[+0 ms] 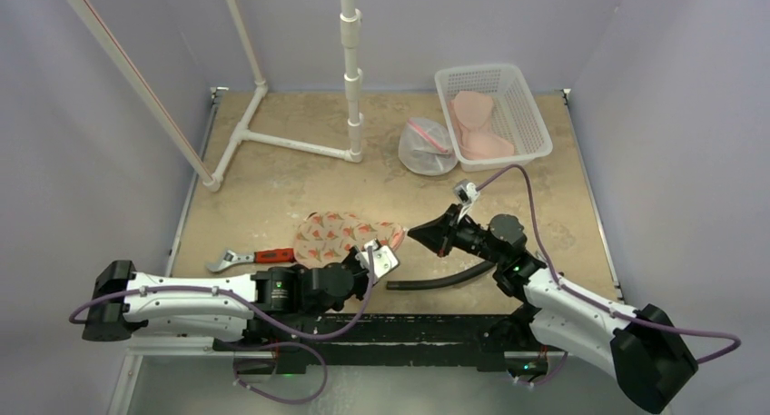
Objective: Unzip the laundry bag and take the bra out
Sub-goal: Unzip the laundry bag at the center of the board.
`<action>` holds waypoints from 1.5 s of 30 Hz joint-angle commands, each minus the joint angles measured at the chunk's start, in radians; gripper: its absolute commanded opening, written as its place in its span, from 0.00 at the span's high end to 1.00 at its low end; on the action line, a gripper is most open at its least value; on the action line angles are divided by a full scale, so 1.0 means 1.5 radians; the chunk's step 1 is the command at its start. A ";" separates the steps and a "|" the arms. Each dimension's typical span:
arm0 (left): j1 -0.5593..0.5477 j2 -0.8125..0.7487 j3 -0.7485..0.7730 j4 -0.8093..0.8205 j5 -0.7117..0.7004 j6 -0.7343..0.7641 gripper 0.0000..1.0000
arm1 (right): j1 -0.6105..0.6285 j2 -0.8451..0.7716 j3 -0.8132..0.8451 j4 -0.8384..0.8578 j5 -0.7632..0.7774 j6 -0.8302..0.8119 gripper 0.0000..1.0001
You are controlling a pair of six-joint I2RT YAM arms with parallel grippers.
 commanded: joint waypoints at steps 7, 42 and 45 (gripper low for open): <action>-0.002 -0.071 0.055 -0.063 0.116 0.051 1.00 | -0.002 0.068 0.009 0.164 -0.010 0.042 1.00; -0.003 -0.141 0.080 -0.093 0.093 0.142 1.00 | -0.002 0.225 -0.023 0.326 -0.014 0.108 1.00; -0.003 -0.130 0.090 -0.092 0.110 0.142 1.00 | -0.002 0.231 -0.016 0.318 -0.006 0.110 1.00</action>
